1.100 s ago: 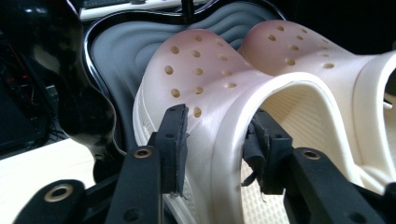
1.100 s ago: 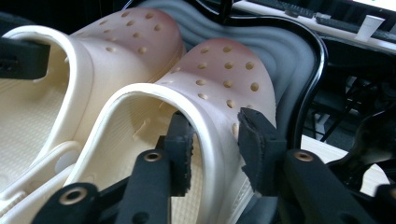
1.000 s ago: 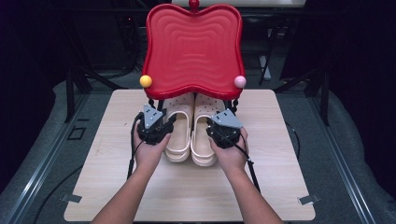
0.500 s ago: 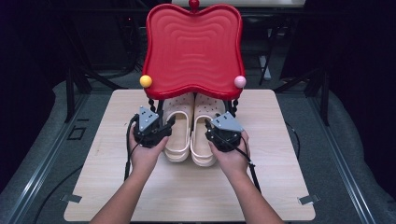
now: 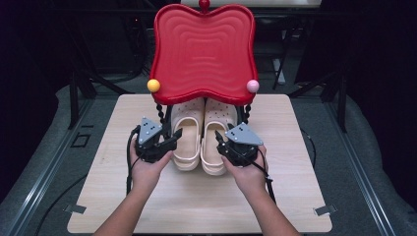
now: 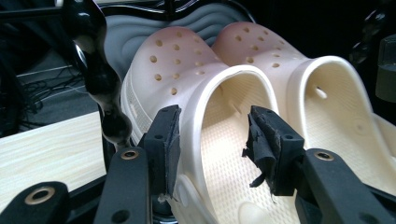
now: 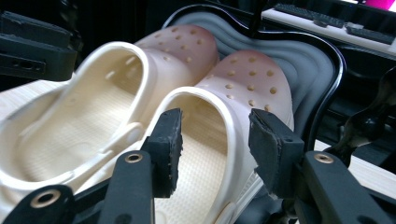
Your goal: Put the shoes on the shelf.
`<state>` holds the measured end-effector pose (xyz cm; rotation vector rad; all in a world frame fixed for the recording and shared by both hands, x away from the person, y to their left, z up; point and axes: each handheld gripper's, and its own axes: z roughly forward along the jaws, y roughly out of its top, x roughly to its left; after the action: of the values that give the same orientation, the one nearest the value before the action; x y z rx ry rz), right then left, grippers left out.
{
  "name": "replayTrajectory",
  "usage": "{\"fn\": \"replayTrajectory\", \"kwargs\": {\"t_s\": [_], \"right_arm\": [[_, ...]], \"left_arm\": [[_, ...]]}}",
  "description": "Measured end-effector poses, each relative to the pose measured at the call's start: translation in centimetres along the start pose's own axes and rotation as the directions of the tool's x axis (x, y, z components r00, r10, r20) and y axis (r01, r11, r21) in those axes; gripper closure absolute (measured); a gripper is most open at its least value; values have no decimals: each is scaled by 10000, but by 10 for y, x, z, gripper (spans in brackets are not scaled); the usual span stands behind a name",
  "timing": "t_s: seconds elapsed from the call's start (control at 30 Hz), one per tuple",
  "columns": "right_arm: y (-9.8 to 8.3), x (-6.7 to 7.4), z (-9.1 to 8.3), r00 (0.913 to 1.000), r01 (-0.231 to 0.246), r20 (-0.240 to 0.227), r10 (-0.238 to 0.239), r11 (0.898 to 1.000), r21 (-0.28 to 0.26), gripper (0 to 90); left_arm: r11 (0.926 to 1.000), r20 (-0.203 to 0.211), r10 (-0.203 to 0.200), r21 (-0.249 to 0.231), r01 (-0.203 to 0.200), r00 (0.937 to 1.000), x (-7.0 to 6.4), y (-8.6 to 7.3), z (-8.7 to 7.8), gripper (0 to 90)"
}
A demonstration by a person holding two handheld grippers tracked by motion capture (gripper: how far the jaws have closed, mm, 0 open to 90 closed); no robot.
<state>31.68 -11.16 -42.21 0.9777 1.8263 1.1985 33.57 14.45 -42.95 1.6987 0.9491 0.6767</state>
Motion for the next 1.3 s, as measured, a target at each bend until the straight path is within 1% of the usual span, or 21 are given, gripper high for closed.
{"fn": "replayTrajectory", "kwargs": {"t_s": [0.1, 0.13, 0.3, 0.37, 0.4, 0.47, 0.57, 0.63, 0.67, 0.73, 0.83, 0.9, 0.93, 0.97, 1.0, 1.03, 1.07, 1.1, 1.17, 1.27, 1.3], "right_arm": [[1, 1, -7, 9997, -53, -245, 53, 10000, 1, 531], [1, 2, -10, 9995, -12, -302, 12, 10000, 12, 531], [-1, 6, -25, 9990, 160, -425, -162, 9999, -51, 531], [-4, 6, -31, 9983, 107, -576, -118, 9998, -189, 535], [-4, 7, -34, 9977, 51, -680, -56, 10000, -86, 536], [-7, 8, -40, 9964, -39, -847, 30, 9999, -102, 537], [-13, 12, -47, 9944, -38, -1053, 34, 10000, -38, 541], [-18, 15, -52, 9929, -77, -1186, 70, 10000, -62, 542], [-20, 16, -54, 9918, -45, -1278, 55, 10000, 79, 541], [-25, 19, -57, 9908, -65, -1349, 75, 9999, 77, 537], [-34, 22, -60, 9901, -82, -1399, 129, 9994, 337, 536], [-39, 23, -61, 9899, 31, -1420, 35, 9989, 464, 540], [-42, 24, -62, 9887, 70, -1496, 12, 9985, 540, 547], [-44, 25, -62, 9883, 152, -1527, -58, 9981, 605, 560], [-46, 26, -63, 9877, 207, -1562, -95, 9973, 699, 571], [-48, 27, -64, 9881, 234, -1534, -118, 9970, 739, 588], [-50, 28, -64, 9879, 272, -1539, -166, 9974, 671, 602], [-52, 28, -64, 9866, 258, -1624, -127, 9966, 789, 617], [-57, 30, -64, 9871, 210, -1597, -67, 9959, 882, 641], [-63, 32, -62, 9873, 57, -1585, 97, 9953, 966, 686], [-66, 33, -61, 9876, 75, -1568, 94, 9943, 1063, 714]], "left_arm": [[9999, 184, -144, -75, 146, 9997, 1, -1, -8, 544], [9999, 199, -110, -68, 111, 9997, 1, -1, -10, 544], [9997, 381, -206, -94, 210, 9991, 1, -5, -23, 548], [9998, 436, -179, -48, 181, 9989, 0, -8, -27, 548], [9998, 455, -169, -29, 171, 9988, -1, -10, -30, 549], [9996, 610, -262, -37, 265, 9978, -2, -13, -35, 554], [9999, 641, -136, -29, 138, 9979, -4, -19, -41, 590], [9999, 748, -156, 49, 153, 9971, -6, -24, -45, 615], [9998, 834, -178, 115, 169, 9964, -6, -26, -47, 619], [9996, 1088, -256, 172, 239, 9937, -7, -29, -51, 629], [9992, 1099, -308, 282, 278, 9935, -9, -35, -56, 629], [9990, 1141, -287, 367, 246, 9931, -9, -40, -57, 628], [9987, 1080, -285, 454, 237, 9937, -10, -43, -58, 627], [9984, 1115, -266, 525, 208, 9934, -10, -45, -58, 622], [9983, 1105, -280, 538, 222, 9935, -11, -47, -58, 602], [9980, 1146, -397, 525, 338, 9926, -11, -51, -59, 593], [9979, 1162, -396, 559, 333, 9924, -11, -53, -59, 592], [9979, 1179, -402, 559, 338, 9922, -11, -55, -59, 595], [9979, 1208, -435, 521, 375, 9917, -13, -59, -59, 608], [9974, 1260, -474, 600, 401, 9909, -15, -65, -58, 650], [9973, 1265, -416, 655, 335, 9911, -16, -67, -58, 673]]}}
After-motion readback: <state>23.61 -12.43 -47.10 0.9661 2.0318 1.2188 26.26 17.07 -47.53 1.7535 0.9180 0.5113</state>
